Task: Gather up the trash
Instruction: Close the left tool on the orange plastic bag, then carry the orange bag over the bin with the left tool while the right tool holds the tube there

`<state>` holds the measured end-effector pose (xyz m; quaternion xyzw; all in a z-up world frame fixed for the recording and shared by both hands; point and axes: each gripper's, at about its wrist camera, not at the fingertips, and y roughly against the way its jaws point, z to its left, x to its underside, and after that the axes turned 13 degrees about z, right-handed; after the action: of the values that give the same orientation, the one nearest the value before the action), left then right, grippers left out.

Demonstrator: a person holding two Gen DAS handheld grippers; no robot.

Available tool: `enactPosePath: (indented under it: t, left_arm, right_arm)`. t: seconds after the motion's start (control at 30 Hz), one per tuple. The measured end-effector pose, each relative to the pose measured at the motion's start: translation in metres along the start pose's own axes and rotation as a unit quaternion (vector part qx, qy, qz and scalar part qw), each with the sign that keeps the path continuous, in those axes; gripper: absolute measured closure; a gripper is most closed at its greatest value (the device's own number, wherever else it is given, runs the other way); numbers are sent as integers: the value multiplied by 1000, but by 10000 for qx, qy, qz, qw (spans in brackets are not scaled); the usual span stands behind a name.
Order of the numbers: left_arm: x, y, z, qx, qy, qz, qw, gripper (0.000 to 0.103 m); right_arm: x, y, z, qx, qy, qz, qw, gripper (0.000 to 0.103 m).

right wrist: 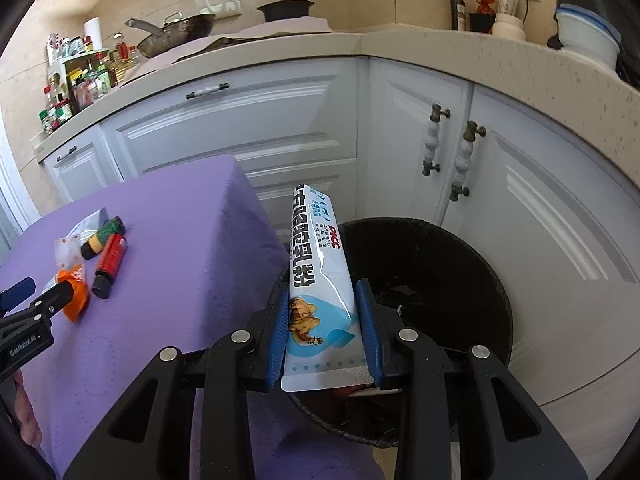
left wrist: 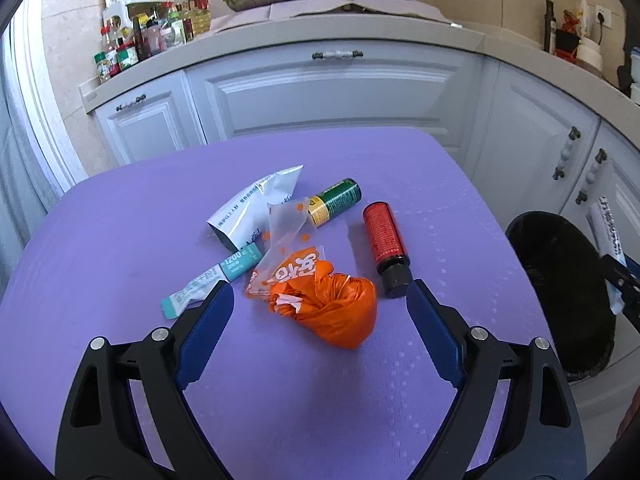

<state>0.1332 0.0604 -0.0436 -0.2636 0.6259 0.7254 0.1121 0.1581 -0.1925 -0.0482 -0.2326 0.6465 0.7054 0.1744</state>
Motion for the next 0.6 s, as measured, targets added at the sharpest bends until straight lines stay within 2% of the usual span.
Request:
enactPosePath:
  t: [0.13,0.2,0.27,0.3,0.47,0.6]
  left_arm:
    - [-2,-8,3,78,105,116,9998,19]
    - [-2,-10,3,103,105,167,9998,26]
    - [-1,-13,2,130,52,250,9996,39]
    - [0,-15,2,145,40,273,9995,42]
    - [4,-12,0,164,-24,204,9997,50]
    - [6,-6,2,246,-34,173,9995,52]
  right_arm:
    - [1,-6,-6,-24,-47,40,10000,69]
    - [1,-9,-9,-41,-65,68,9999,69]
    - [3,-11,-9,-54,-72,92,9999,69]
    - [3,-12,-9,-60,-73,101,9999,69]
    - [3,-12,-10,-79,-82,112,9999,69]
    - [4,-10,-9,-75,-69,82,9999,69]
